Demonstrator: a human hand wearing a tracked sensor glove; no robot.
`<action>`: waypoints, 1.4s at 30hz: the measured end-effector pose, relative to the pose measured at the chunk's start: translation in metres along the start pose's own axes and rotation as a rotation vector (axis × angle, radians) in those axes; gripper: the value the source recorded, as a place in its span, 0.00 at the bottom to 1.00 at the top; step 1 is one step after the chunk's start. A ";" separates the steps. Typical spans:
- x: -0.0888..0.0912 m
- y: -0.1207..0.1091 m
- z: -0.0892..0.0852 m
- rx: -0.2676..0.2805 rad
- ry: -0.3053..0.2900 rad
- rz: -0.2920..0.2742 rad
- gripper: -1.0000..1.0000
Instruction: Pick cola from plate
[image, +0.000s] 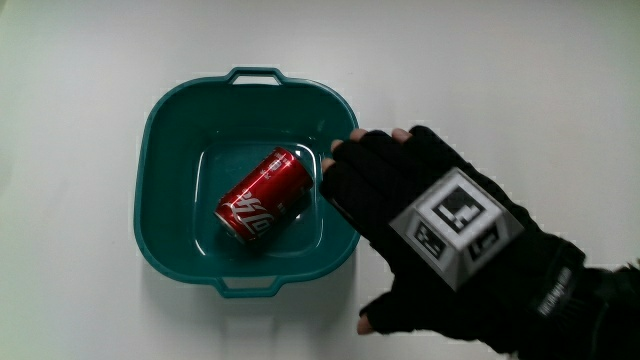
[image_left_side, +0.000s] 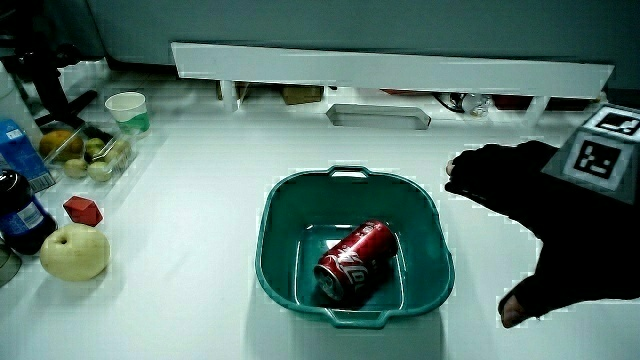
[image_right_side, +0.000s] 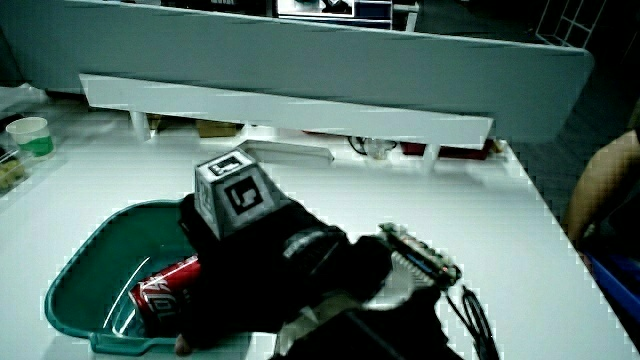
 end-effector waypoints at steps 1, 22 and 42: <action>0.000 0.005 -0.003 0.015 -0.049 0.001 0.50; -0.015 0.099 -0.018 0.077 -0.060 -0.031 0.50; -0.043 0.163 -0.054 -0.022 -0.116 0.008 0.50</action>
